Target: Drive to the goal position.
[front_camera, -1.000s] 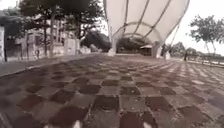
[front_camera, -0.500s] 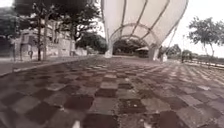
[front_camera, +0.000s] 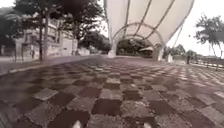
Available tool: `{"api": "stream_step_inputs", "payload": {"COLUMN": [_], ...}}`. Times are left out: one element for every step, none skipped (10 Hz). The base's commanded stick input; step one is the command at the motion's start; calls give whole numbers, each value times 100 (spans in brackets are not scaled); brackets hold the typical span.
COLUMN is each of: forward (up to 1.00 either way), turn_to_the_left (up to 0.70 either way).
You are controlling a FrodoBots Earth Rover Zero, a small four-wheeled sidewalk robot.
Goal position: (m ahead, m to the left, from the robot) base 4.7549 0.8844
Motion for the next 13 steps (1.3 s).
{"api": "stream_step_inputs", "payload": {"forward": [85,85,85,85,85,85,85,85,85,85,85,85,85], "turn_to_the_left": [12,12,-19,-22,-22,-22,-22,-22,-22,-17,0,12,12]}}
